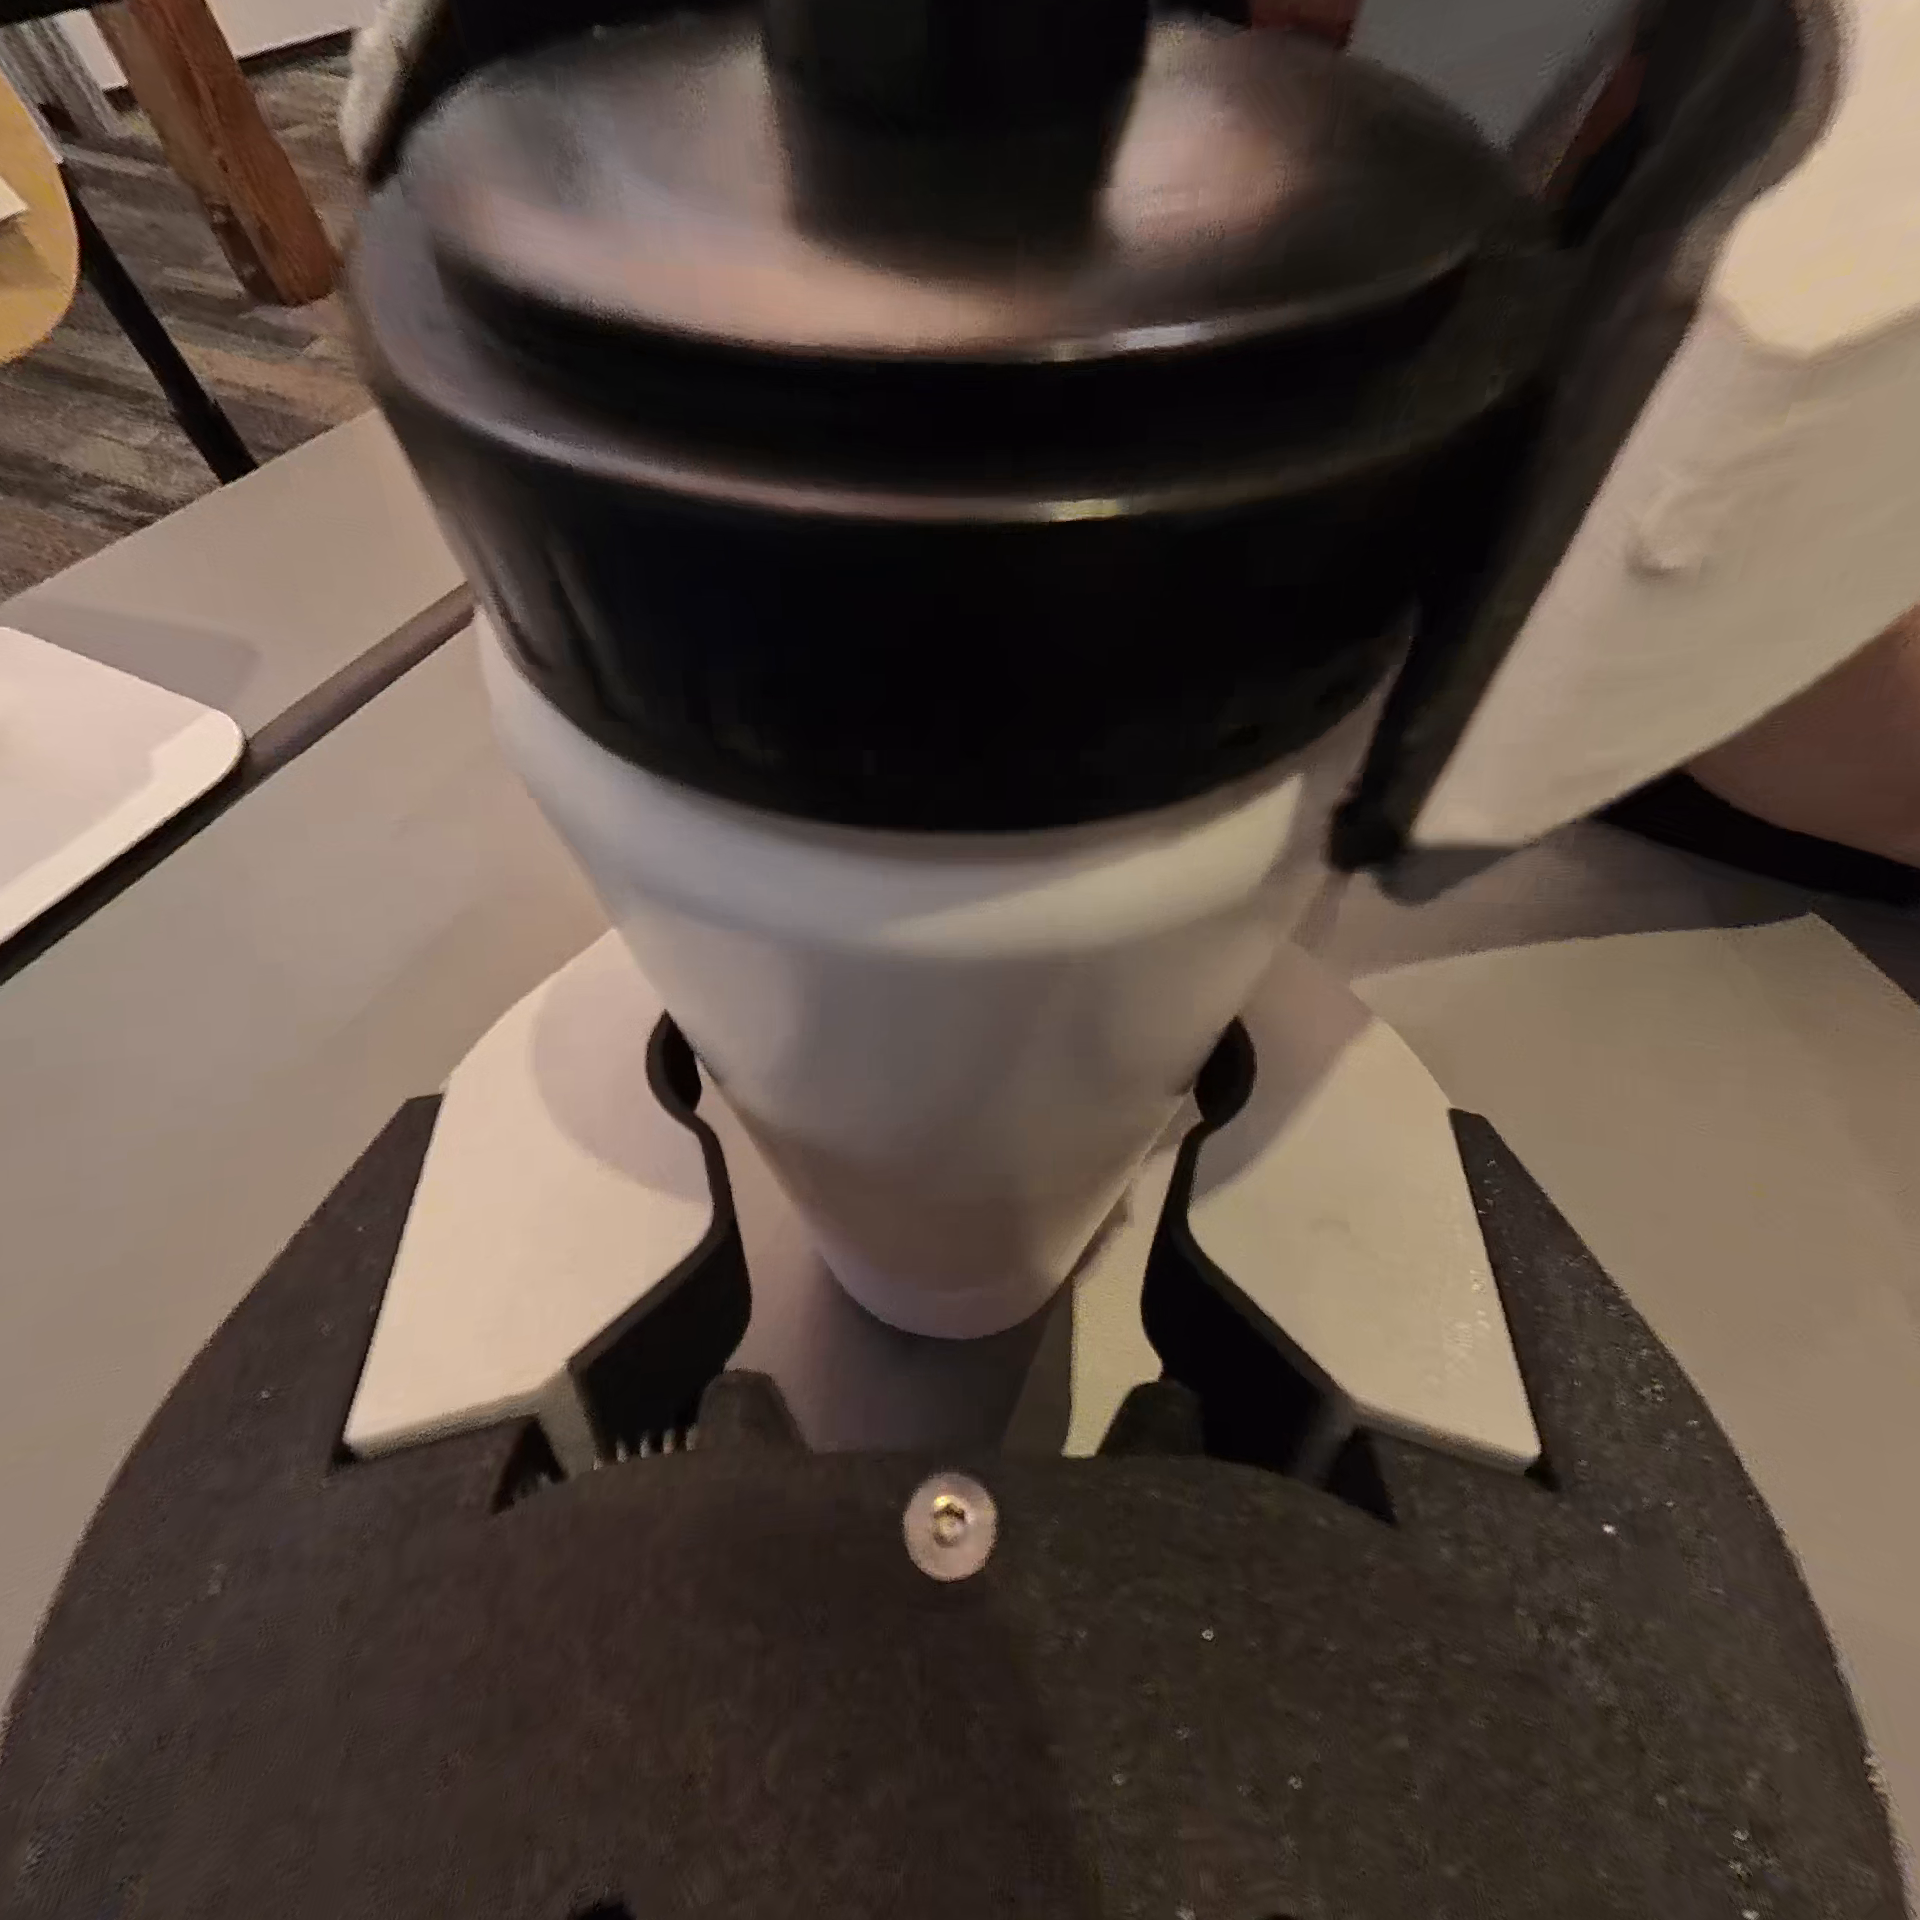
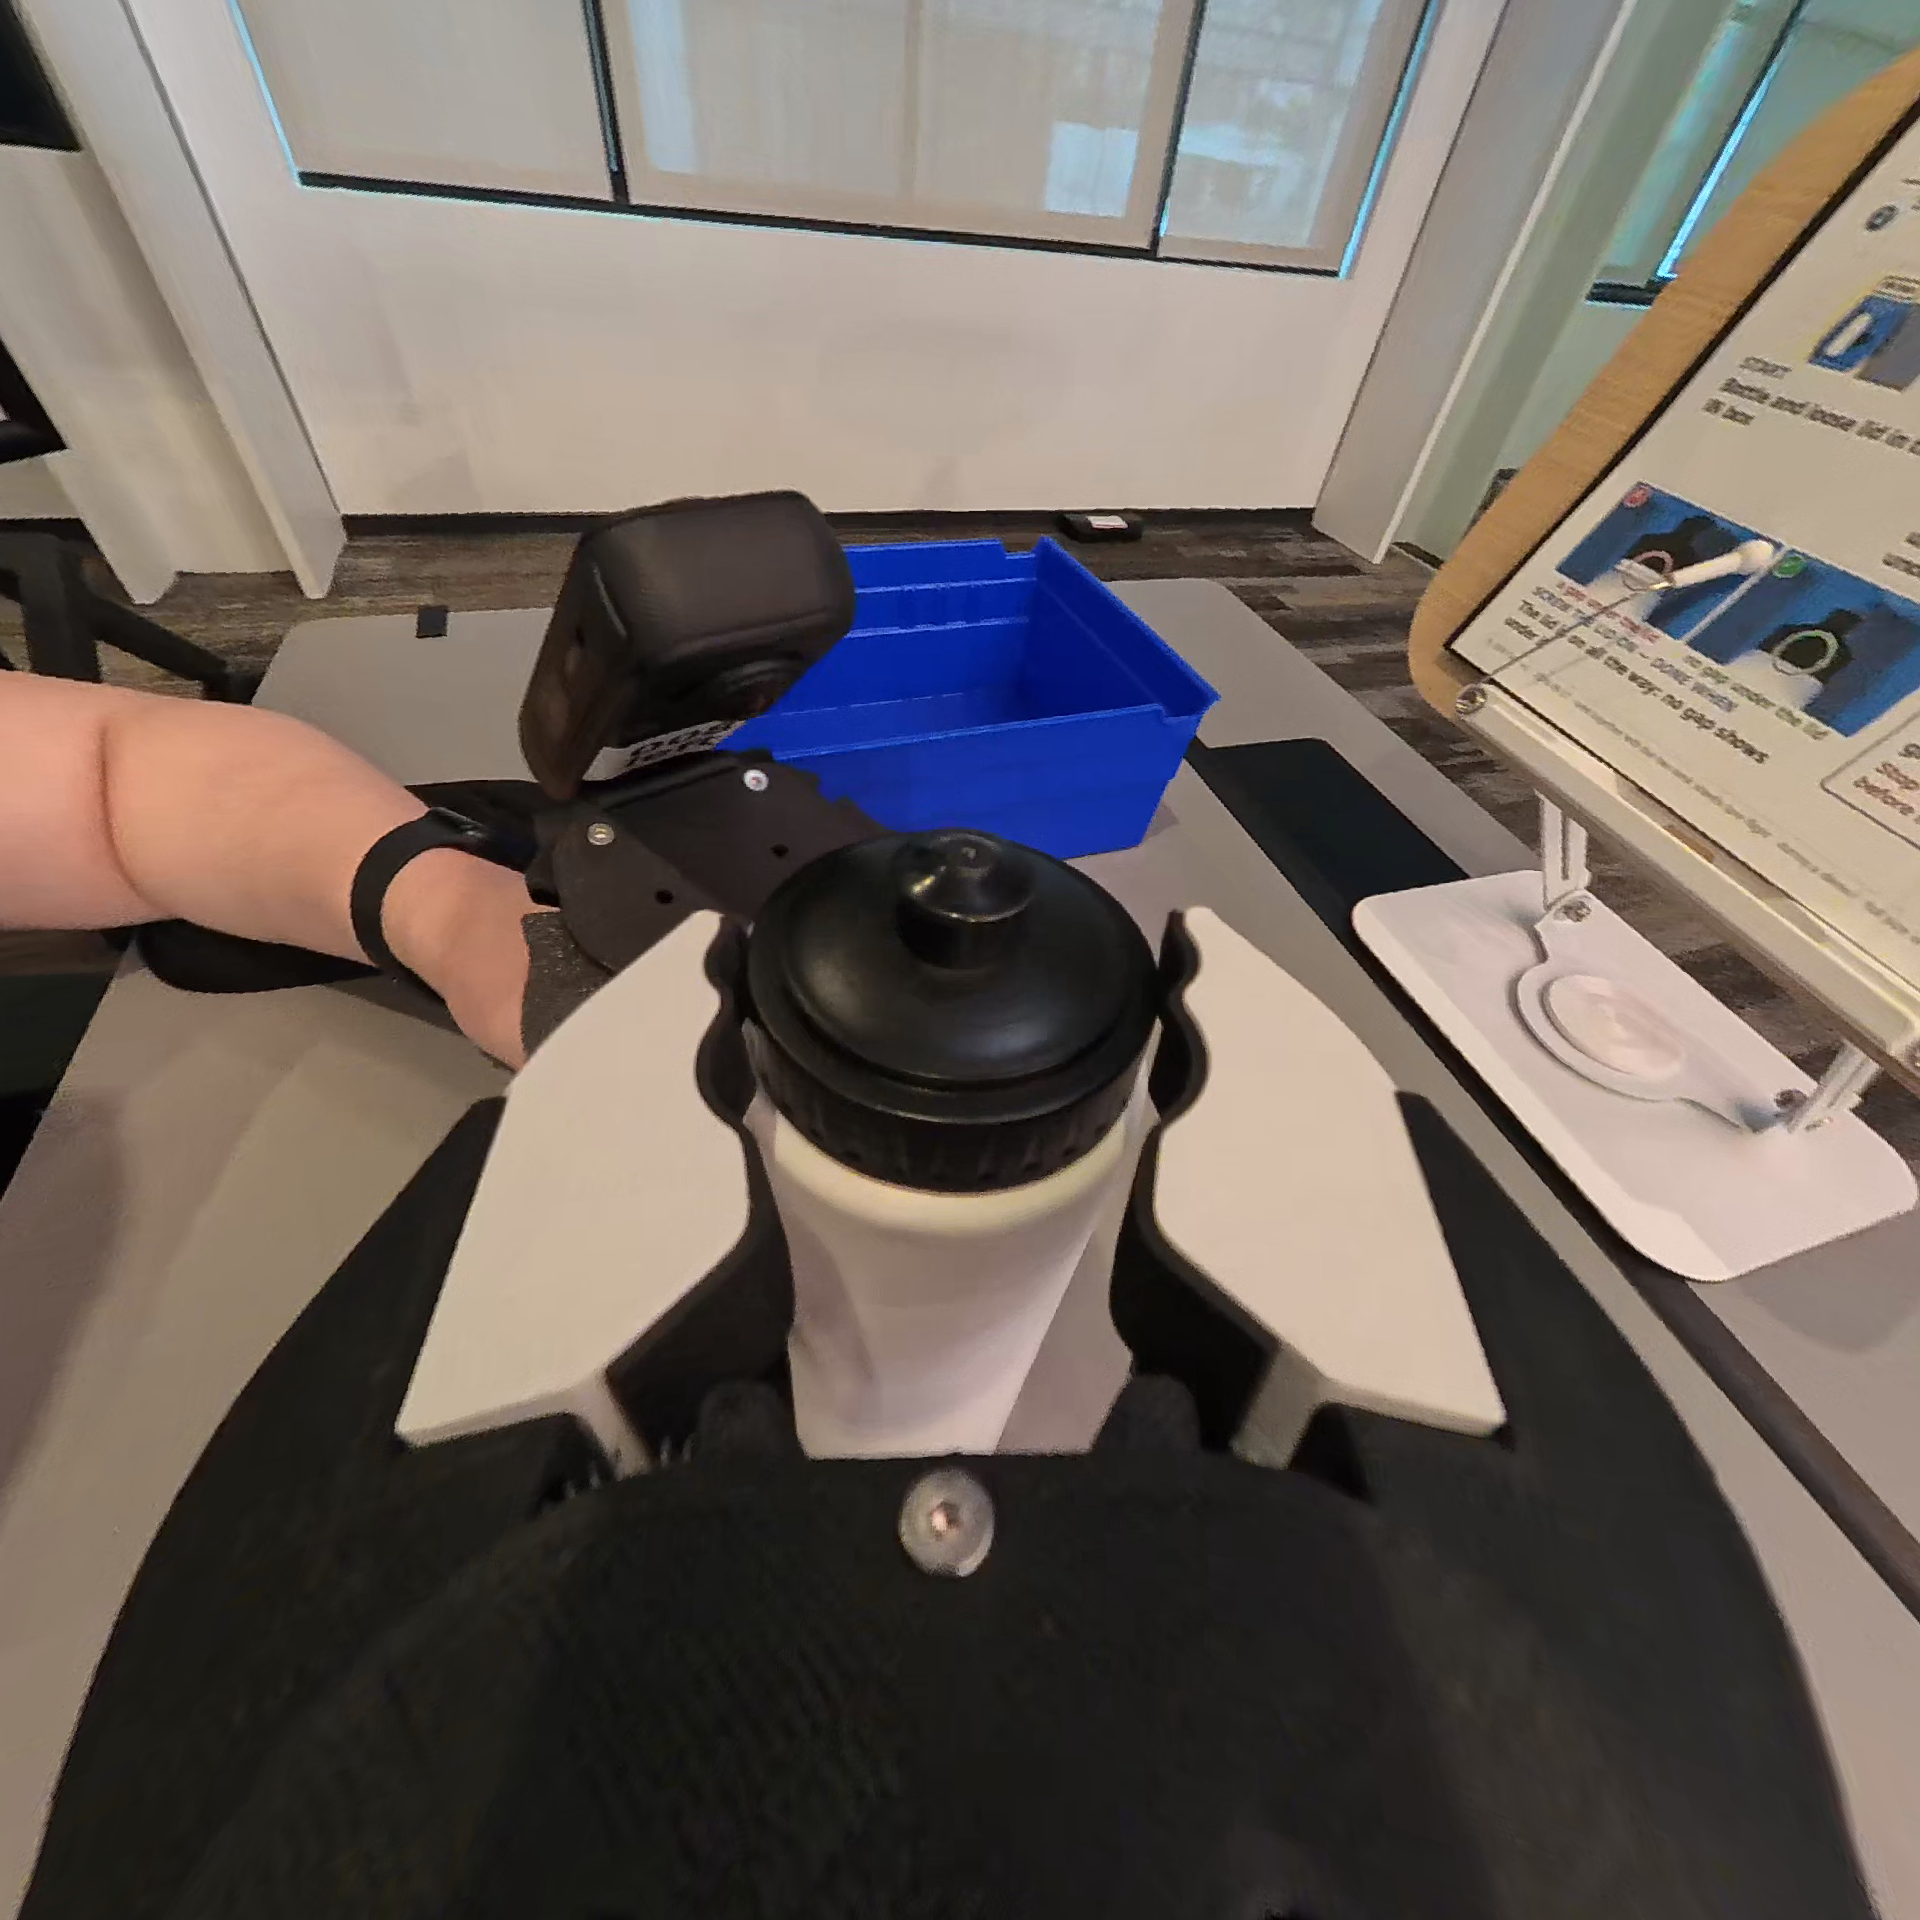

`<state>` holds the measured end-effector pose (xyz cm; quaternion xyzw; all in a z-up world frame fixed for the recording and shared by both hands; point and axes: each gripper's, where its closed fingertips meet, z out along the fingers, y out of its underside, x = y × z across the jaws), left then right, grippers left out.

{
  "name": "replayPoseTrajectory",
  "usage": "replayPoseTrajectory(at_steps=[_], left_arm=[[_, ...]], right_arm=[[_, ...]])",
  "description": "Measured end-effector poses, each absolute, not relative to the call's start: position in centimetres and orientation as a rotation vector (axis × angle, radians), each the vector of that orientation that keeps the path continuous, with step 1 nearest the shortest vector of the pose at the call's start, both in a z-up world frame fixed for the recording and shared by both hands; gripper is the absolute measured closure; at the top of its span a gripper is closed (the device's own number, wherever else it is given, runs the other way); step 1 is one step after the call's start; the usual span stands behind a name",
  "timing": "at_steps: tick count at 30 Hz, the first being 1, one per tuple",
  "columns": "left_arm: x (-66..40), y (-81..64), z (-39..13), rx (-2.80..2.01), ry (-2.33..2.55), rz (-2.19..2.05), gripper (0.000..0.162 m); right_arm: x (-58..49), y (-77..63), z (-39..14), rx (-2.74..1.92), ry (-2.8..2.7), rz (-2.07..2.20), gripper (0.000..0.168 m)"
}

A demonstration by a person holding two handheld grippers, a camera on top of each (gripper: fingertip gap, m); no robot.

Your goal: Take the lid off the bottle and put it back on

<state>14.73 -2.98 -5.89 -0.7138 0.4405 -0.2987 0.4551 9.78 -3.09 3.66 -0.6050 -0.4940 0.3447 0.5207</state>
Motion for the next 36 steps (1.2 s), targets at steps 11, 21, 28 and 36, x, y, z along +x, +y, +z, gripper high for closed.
replayPoseTrajectory(at_steps=[11,21,28,36], left_arm=[[15.3,-2.8,-4.9,-1.613,1.041,-0.892,0.069],[15.8,-3.0,-5.5,-1.611,1.122,-0.812,0.074],[15.7,-2.9,-5.7,-1.664,1.104,-0.802,0.075],[15.8,-2.9,-5.7,-1.690,1.103,-0.781,0.075]], right_arm=[[10.5,-2.6,3.8,-1.399,-1.193,0.957,0.090],[11.4,-3.7,3.4,-1.368,-1.337,0.992,0.091],[11.5,-3.3,3.2,-1.429,-1.308,0.986,0.091],[11.7,-3.3,3.2,-1.426,-1.329,0.958,0.091]])
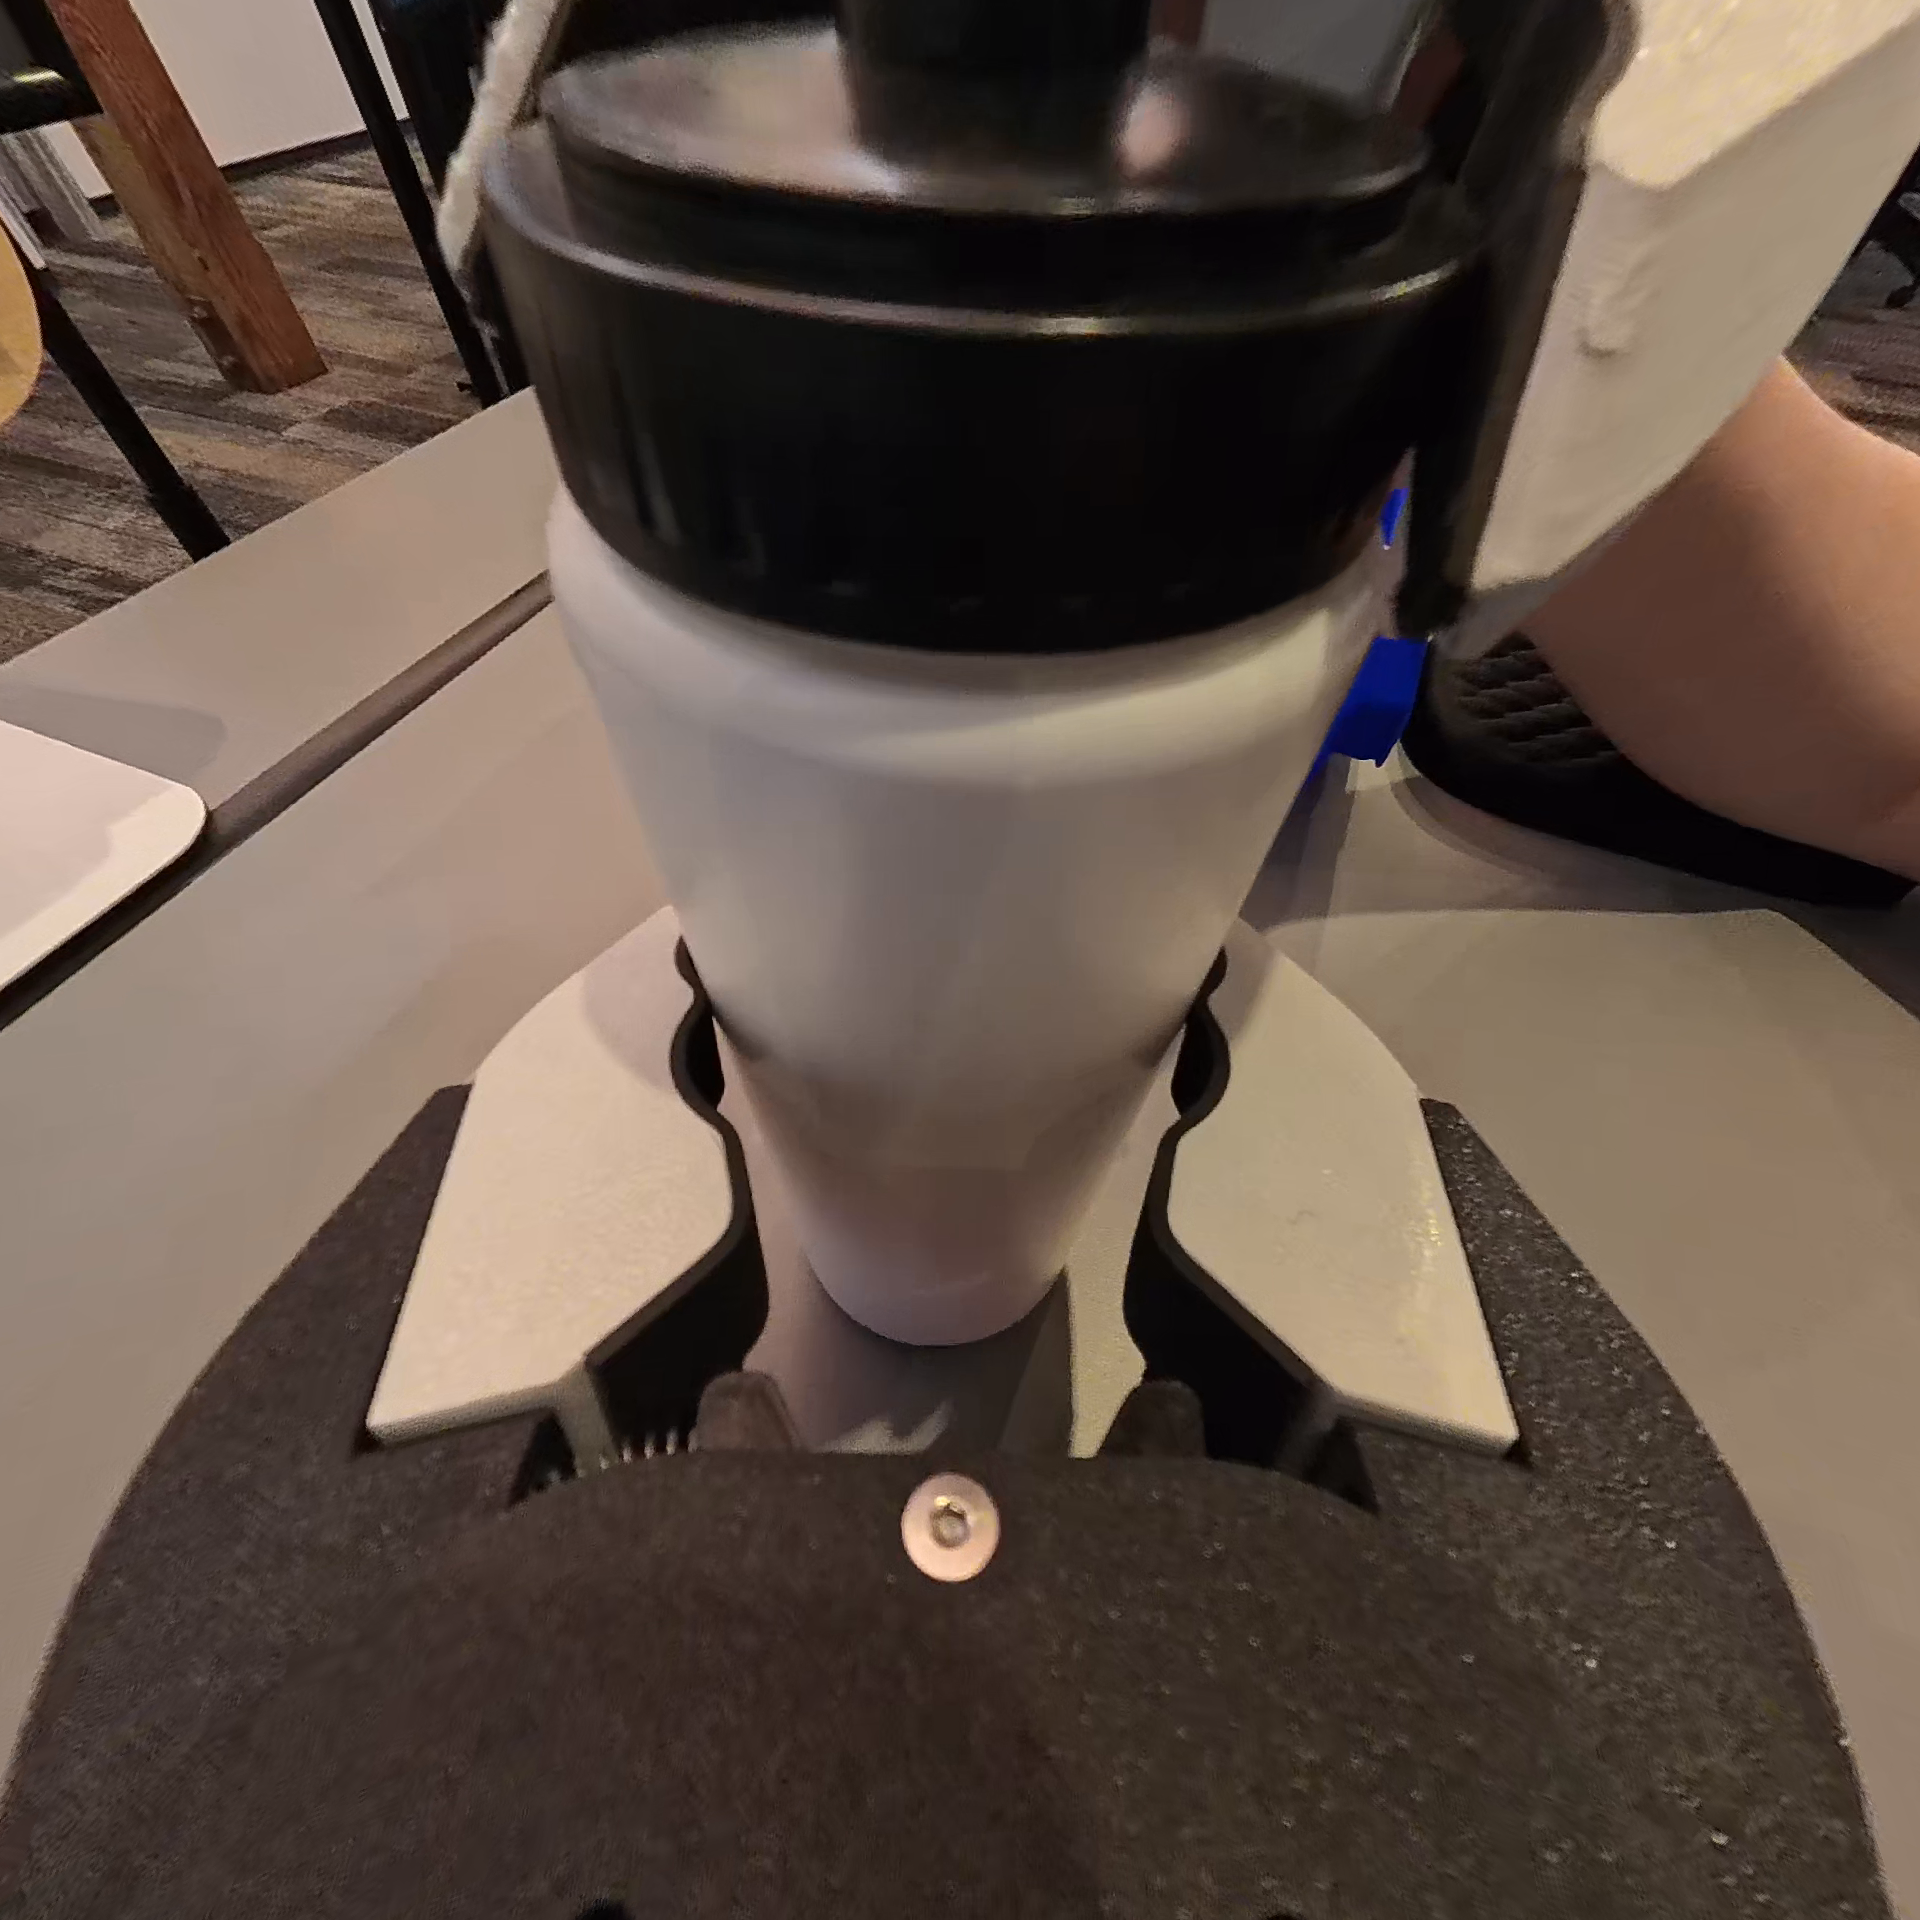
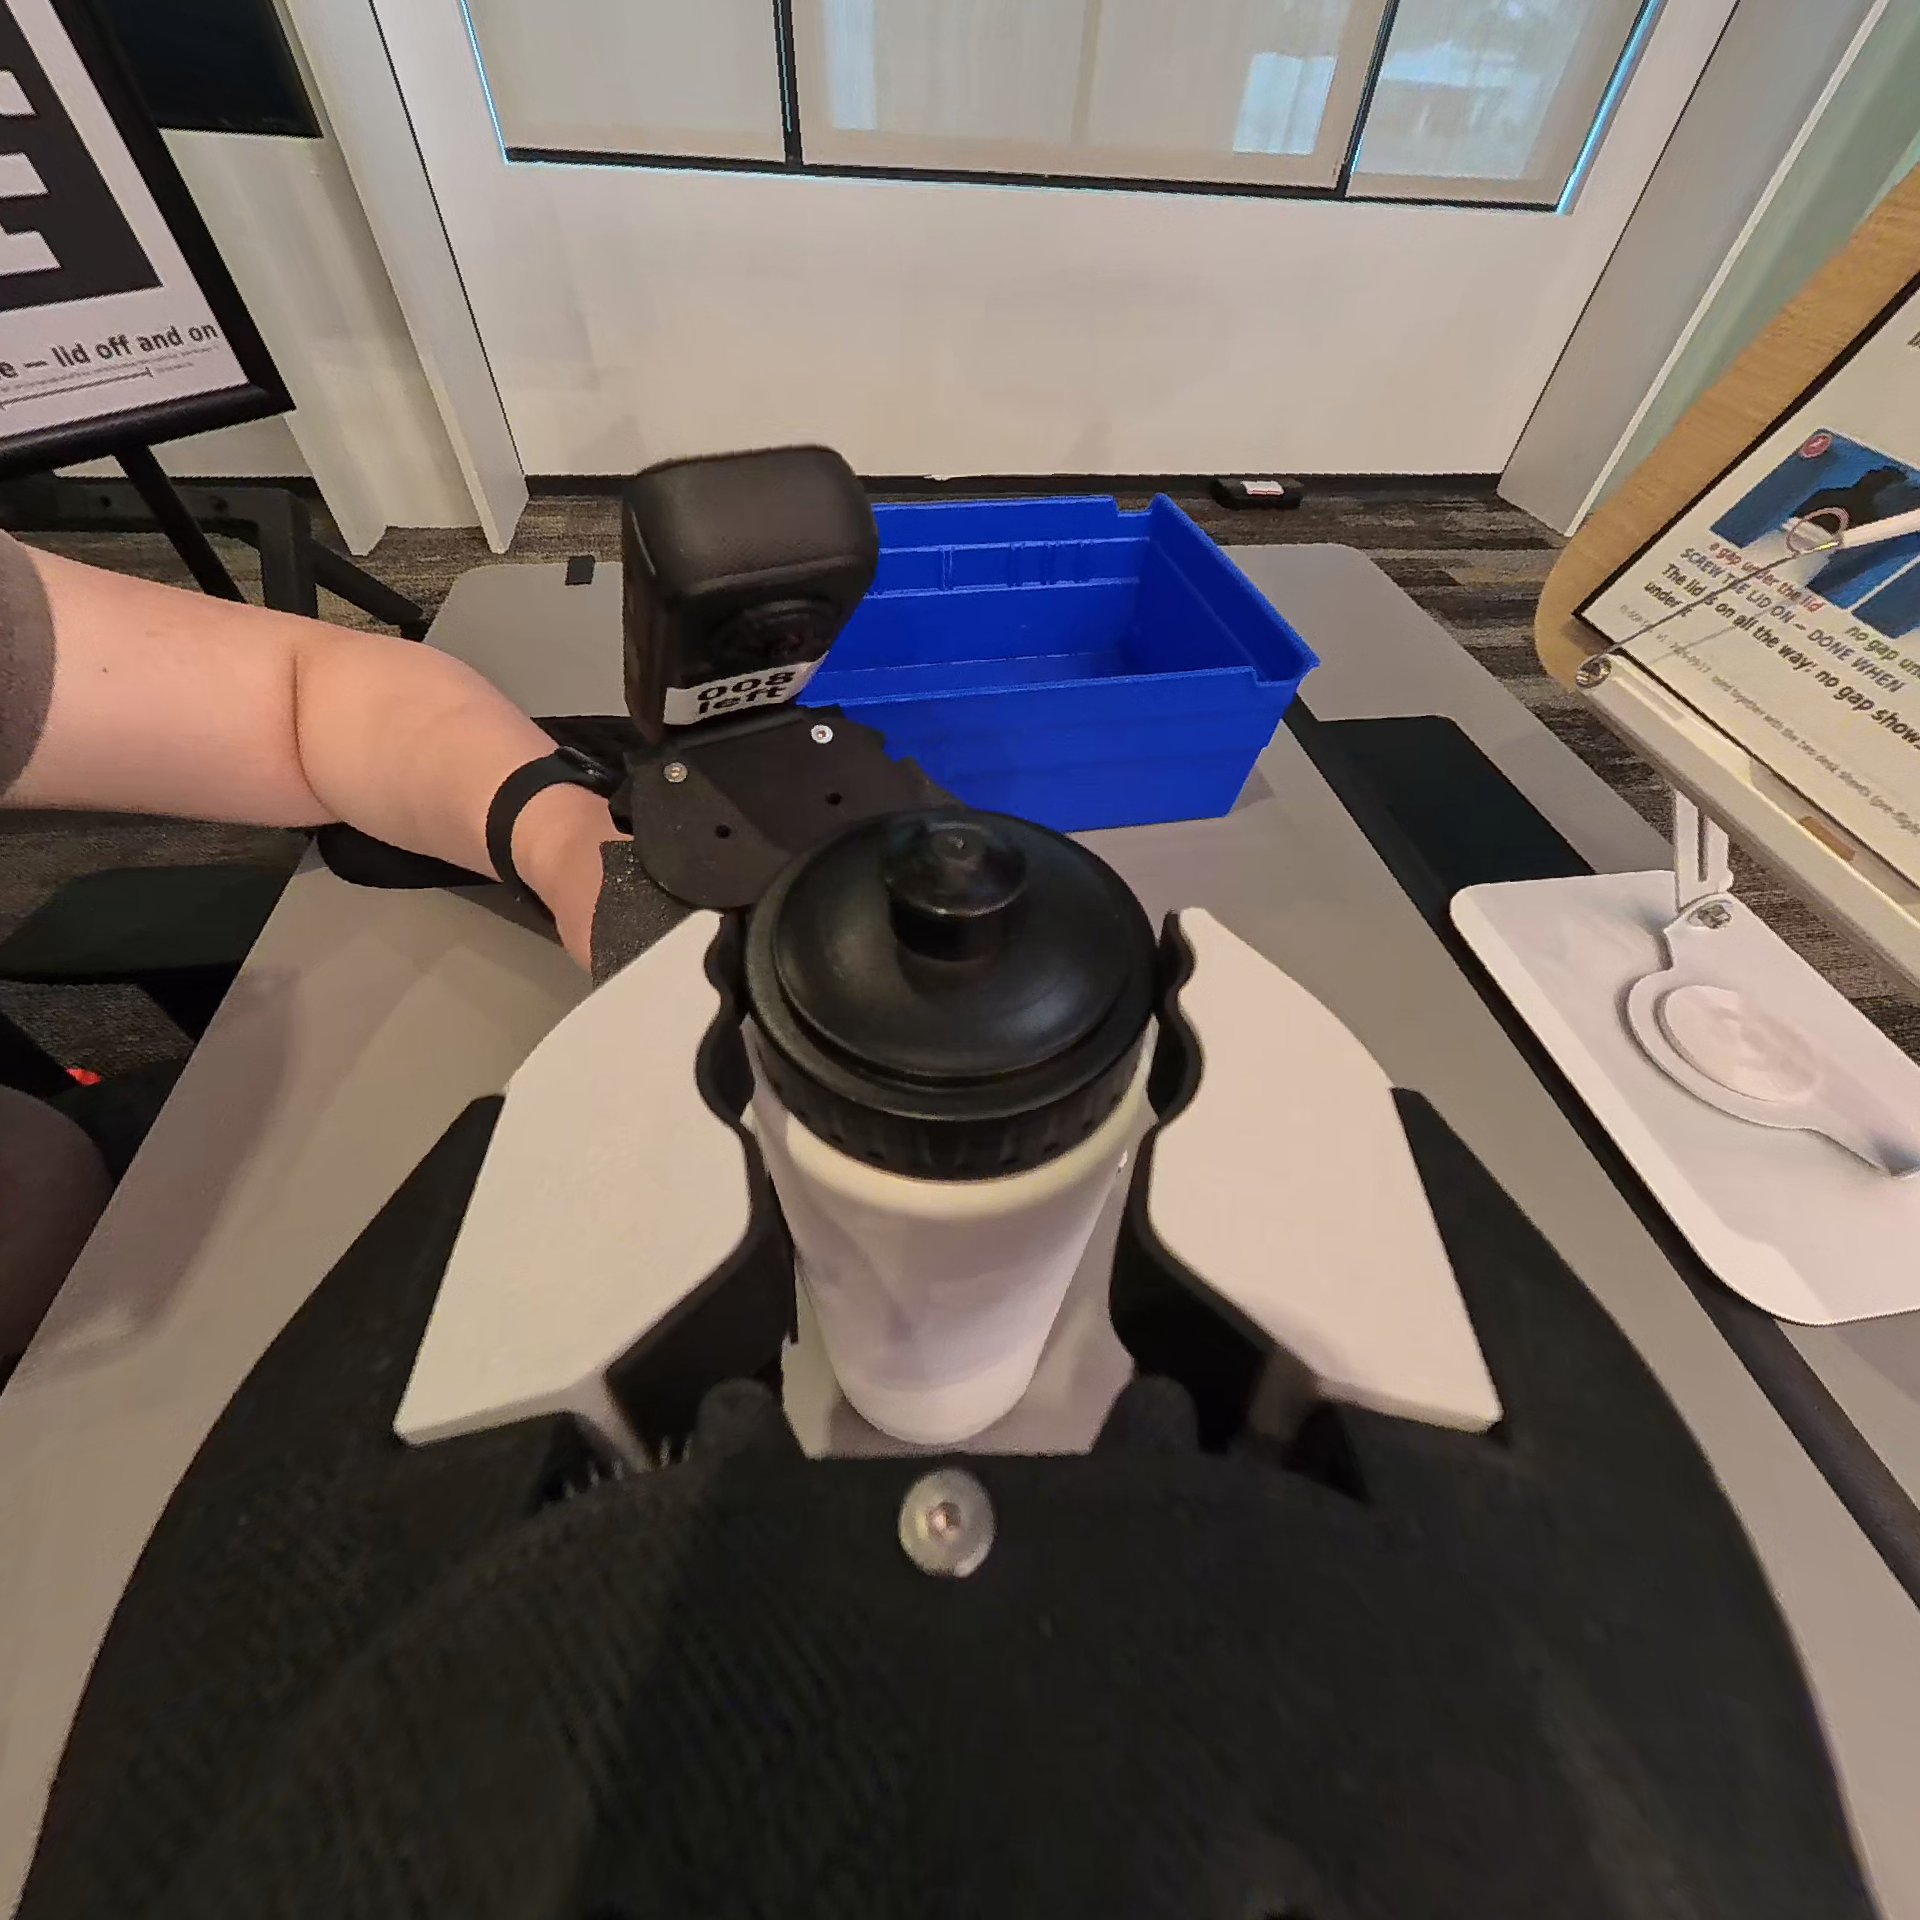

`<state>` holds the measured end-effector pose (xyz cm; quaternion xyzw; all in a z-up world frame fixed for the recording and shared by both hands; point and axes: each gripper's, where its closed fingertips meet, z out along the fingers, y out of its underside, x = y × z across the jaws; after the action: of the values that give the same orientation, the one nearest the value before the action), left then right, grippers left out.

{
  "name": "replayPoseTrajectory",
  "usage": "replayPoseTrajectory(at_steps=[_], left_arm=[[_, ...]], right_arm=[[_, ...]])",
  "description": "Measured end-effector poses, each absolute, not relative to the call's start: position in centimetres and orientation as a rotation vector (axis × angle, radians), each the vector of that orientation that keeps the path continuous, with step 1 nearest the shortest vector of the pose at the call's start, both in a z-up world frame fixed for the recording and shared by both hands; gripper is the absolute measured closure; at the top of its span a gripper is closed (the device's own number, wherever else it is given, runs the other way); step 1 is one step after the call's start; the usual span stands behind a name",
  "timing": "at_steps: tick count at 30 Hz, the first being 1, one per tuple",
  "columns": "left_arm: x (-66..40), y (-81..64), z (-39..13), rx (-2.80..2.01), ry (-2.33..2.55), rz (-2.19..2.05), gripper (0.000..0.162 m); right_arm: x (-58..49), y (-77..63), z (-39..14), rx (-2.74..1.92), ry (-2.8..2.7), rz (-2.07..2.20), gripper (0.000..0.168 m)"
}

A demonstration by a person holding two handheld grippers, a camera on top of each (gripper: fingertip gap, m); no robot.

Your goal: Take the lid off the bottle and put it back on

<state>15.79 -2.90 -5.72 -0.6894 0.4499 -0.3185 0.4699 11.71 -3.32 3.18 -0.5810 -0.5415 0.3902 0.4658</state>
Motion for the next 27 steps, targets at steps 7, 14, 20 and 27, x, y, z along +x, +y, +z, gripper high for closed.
replayPoseTrajectory(at_steps=[7,14,20,27], left_arm=[[15.6,-2.8,-5.8,-1.720,1.088,-0.757,0.075],[15.4,-2.4,-5.8,-1.718,1.059,-0.732,0.075],[13.8,-2.0,-5.3,-1.800,0.985,-0.900,0.076],[14.0,-3.4,-3.7,-1.831,0.929,-1.199,0.075]], right_arm=[[11.5,-3.1,3.2,-1.416,-1.299,0.949,0.091],[11.6,-2.4,2.4,-1.417,-1.316,0.861,0.083],[10.7,-1.3,-0.4,-1.610,-1.233,1.002,0.073],[9.6,-2.2,-0.2,-1.773,-1.100,1.213,0.085]])
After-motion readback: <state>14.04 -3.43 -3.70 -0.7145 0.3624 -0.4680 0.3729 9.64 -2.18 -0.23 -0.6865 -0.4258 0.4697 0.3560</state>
